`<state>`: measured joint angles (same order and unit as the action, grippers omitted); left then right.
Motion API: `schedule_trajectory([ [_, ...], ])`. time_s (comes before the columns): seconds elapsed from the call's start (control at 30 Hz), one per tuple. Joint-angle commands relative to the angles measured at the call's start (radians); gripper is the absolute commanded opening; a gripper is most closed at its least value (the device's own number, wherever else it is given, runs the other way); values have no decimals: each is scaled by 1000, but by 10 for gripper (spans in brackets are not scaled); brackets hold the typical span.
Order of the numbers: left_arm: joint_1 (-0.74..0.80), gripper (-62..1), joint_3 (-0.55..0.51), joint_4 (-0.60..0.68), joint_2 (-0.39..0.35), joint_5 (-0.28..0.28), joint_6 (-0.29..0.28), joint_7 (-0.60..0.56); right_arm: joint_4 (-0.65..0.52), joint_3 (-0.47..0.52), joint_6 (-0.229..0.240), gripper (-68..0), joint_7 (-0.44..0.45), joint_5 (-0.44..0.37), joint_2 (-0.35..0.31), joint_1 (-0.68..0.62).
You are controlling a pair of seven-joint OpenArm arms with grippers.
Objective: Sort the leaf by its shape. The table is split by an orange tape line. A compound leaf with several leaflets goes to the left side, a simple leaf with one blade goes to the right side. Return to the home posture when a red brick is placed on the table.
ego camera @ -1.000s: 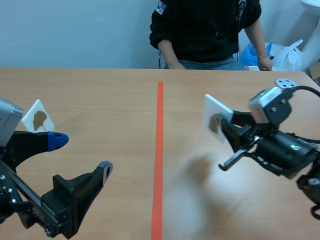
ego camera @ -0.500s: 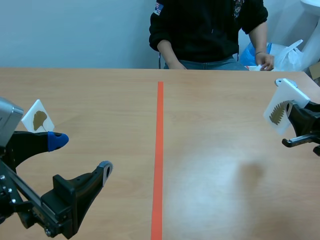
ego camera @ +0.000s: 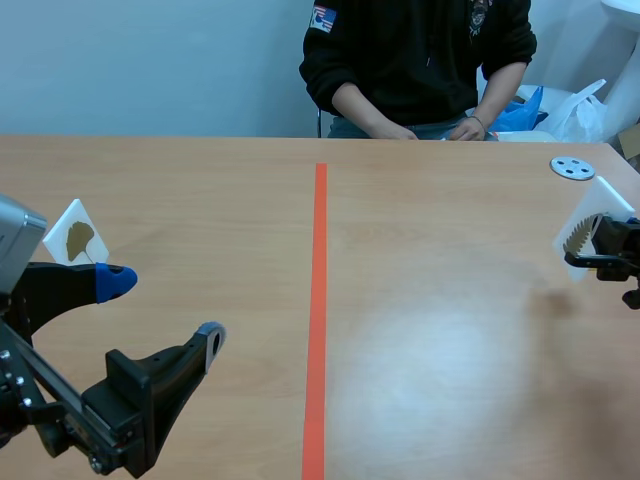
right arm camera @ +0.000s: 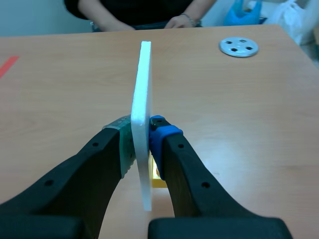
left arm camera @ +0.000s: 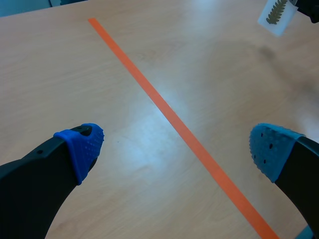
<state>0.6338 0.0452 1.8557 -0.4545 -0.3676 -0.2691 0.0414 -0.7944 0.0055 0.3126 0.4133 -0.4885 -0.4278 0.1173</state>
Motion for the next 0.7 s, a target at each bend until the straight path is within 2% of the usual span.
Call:
schedule_trajectory([
  [0.0,-3,14,-4,4,-3,-6,-3,-14,15,0,-14,-661,16,-3,-2,44],
  [0.2,-3,14,-4,4,-3,-5,-3,-14,134,-1,-37,-661,42,69,24,114],
  [0.27,-3,14,-4,4,-3,-3,-3,-14,151,-11,-39,-661,57,86,24,118],
  [0.4,-3,14,-4,4,-3,-3,-3,-15,154,-35,-78,-660,71,100,23,114],
  [0.6,-3,14,-4,4,-3,-3,-3,-14,154,-45,-77,-545,76,99,23,112],
  [0.67,-3,14,-4,4,-3,-3,-3,-14,154,-45,-77,-484,76,99,23,112],
])
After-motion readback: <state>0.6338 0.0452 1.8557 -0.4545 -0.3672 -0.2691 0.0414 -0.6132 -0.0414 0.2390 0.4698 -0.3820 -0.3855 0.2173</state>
